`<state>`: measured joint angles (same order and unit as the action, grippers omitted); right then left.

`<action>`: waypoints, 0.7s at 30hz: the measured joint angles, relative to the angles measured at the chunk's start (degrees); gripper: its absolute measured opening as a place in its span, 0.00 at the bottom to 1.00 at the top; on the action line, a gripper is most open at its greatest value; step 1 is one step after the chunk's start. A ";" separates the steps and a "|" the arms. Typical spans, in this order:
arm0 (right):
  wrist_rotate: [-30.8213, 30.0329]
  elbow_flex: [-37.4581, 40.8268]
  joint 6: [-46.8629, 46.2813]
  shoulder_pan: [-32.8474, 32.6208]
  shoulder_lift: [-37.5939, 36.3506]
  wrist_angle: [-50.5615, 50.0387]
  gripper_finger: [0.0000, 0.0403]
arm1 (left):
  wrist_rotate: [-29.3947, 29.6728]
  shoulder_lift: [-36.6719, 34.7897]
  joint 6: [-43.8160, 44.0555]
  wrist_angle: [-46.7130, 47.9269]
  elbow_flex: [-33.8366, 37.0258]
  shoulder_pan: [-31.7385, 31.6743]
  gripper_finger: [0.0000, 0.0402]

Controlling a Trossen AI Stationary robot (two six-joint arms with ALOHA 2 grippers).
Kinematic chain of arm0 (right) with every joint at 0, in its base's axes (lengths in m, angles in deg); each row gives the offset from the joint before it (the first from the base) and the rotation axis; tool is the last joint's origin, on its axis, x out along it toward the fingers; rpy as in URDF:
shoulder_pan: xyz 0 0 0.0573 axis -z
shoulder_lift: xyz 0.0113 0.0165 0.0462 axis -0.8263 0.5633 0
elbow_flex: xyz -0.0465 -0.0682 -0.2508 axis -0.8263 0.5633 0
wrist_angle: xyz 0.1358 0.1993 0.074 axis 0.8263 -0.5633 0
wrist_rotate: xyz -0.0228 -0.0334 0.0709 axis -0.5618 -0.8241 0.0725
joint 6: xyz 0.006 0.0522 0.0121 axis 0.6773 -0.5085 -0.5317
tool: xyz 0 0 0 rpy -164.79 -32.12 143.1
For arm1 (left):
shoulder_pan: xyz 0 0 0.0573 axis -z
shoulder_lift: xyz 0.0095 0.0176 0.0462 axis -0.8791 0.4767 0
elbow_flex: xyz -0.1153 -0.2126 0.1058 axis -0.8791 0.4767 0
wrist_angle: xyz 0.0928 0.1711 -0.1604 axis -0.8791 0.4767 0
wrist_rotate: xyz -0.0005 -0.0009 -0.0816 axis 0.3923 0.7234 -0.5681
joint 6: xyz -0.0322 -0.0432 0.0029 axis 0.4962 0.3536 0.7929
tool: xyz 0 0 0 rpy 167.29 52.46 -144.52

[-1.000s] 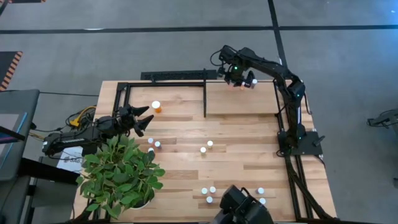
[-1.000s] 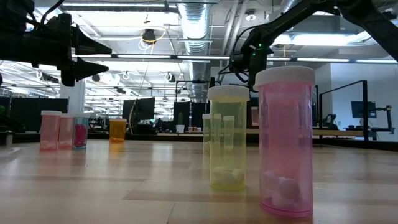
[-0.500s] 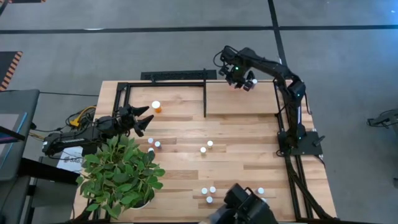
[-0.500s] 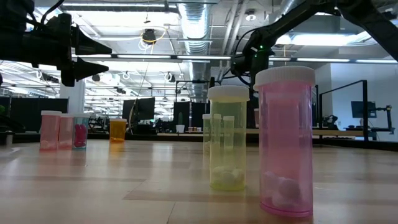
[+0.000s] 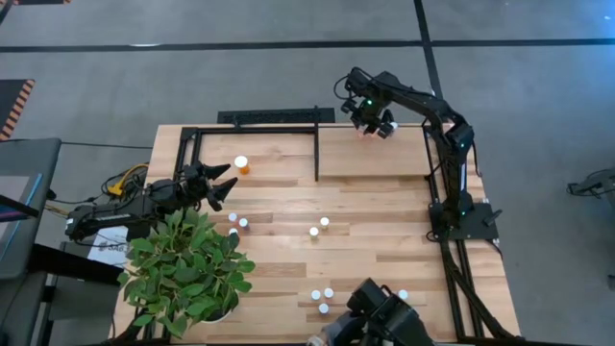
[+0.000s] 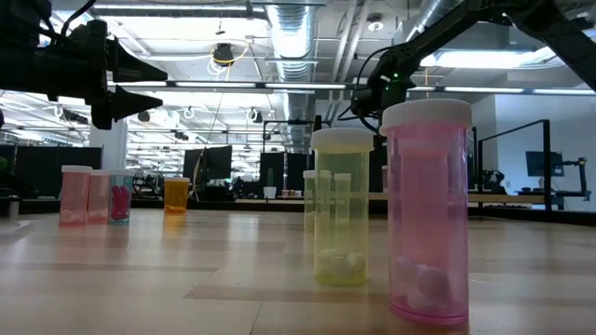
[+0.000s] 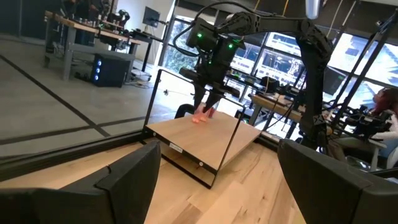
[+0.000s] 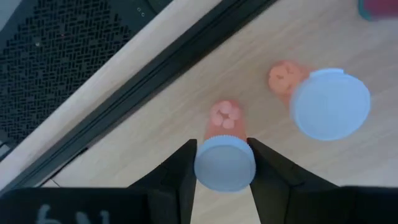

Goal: Pick and place medicine bottles onto shelf by color
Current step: Put the pink pill bottle on the shelf

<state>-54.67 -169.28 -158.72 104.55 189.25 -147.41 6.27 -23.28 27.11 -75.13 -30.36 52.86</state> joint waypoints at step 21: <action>-0.20 1.73 0.68 0.45 -0.07 2.40 0.37 | -0.01 0.00 0.00 0.00 0.01 0.00 0.78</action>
<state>-54.87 -167.55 -158.04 105.00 189.18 -145.01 6.26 -23.28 27.11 -75.13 -30.35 52.86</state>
